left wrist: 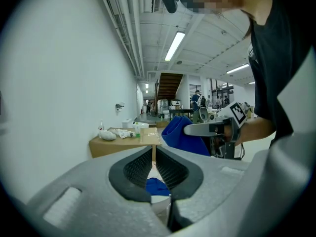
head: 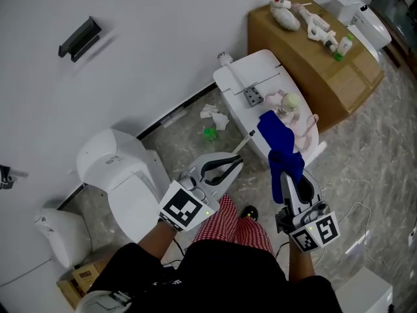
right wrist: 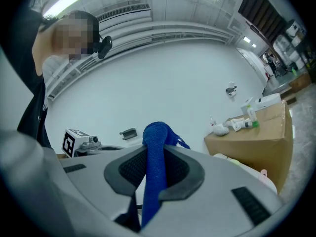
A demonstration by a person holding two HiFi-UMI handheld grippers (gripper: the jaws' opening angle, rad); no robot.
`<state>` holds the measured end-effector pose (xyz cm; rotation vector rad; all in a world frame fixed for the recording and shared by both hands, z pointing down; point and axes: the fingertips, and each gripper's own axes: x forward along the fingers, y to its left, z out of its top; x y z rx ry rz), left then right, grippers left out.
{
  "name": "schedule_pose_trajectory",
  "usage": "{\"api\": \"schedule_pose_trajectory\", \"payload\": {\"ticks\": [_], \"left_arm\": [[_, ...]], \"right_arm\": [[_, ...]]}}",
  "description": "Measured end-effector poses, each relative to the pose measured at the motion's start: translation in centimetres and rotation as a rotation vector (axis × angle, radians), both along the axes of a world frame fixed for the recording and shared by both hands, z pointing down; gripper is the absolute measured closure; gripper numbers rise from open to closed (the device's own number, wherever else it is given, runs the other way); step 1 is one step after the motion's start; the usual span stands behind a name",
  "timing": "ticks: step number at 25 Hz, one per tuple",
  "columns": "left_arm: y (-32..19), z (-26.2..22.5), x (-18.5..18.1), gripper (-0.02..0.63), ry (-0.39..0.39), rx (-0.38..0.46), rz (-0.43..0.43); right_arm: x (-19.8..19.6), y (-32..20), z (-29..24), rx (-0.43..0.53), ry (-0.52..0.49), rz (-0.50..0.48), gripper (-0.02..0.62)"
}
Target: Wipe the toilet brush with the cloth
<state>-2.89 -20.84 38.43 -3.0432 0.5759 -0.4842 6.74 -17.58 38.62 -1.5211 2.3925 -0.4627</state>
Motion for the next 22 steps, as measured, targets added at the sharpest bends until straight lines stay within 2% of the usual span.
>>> {"api": "schedule_pose_trajectory", "payload": {"ticks": [6, 14, 19, 22], "left_arm": [[-1.2, 0.9, 0.0, 0.599, 0.018, -0.018, -0.02], [-2.1, 2.6, 0.6, 0.588, 0.027, -0.038, 0.002], [-3.2, 3.2, 0.5, 0.584, 0.083, -0.052, -0.019], [-4.2, 4.0, 0.1, 0.574, 0.081, -0.069, -0.034]], "right_arm": [[-0.1, -0.8, 1.0, -0.024, 0.005, 0.002, 0.531], [0.1, -1.7, 2.8, -0.045, 0.002, 0.013, 0.531], [0.3, -2.0, 4.1, -0.067, 0.004, 0.022, 0.531], [0.4, -2.3, 4.6, -0.072, 0.002, 0.033, 0.531]]}}
